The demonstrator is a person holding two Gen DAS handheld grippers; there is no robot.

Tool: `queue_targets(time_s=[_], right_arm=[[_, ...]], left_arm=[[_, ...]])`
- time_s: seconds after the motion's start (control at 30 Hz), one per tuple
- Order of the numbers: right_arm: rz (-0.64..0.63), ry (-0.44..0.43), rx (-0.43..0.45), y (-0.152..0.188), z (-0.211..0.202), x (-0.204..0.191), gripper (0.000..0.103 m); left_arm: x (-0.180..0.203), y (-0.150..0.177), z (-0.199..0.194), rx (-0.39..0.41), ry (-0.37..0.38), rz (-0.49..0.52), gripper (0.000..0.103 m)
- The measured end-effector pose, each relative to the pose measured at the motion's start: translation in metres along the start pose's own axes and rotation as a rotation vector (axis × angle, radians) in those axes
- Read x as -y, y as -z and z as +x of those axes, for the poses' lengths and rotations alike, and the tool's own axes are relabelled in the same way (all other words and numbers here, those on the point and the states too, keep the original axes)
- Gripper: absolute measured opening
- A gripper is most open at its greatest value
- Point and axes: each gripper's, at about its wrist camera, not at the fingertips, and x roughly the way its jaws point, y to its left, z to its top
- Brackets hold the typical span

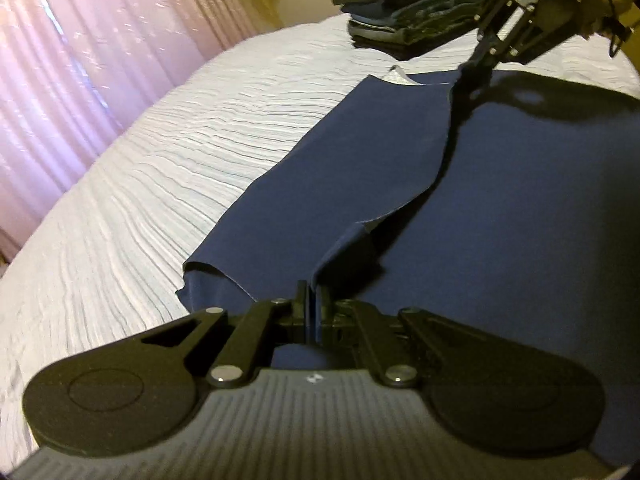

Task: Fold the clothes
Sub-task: 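Lift the neckline with both grippers and fold it toward the hem, then lay the folded top down with both grippers and smooth it flat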

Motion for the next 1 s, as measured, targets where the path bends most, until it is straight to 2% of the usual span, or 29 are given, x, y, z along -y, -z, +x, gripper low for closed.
queue_targets(time_s=[0.27, 0.43, 0.6, 0.8, 0.9, 1.0], right_arm=[[-0.025, 0.035, 0.179, 0.034, 0.007, -0.013, 0.001], [-0.075, 0.057, 0.245, 0.045, 0.009, -0.018, 0.001], [-0.091, 0.067, 0.275, 0.052, 0.011, -0.022, 0.001], [-0.173, 0.134, 0.296, 0.057, 0.013, -0.039, 0.001], [-0.224, 0.166, 0.292, 0.057, 0.008, -0.050, 0.001], [-0.320, 0.208, 0.298, 0.056, -0.013, -0.064, 0.001]], left_arm=[[0.031, 0.026, 0.003, 0.059, -0.105, 0.009, 0.000], [0.041, 0.030, 0.006, 0.096, -0.152, 0.045, 0.000], [0.047, 0.035, 0.011, 0.122, -0.173, 0.095, 0.000], [0.048, 0.038, 0.012, 0.155, -0.195, 0.120, 0.000], [0.049, 0.033, -0.001, 0.162, -0.204, 0.132, 0.000], [0.052, 0.025, -0.024, 0.188, -0.229, 0.161, 0.000]])
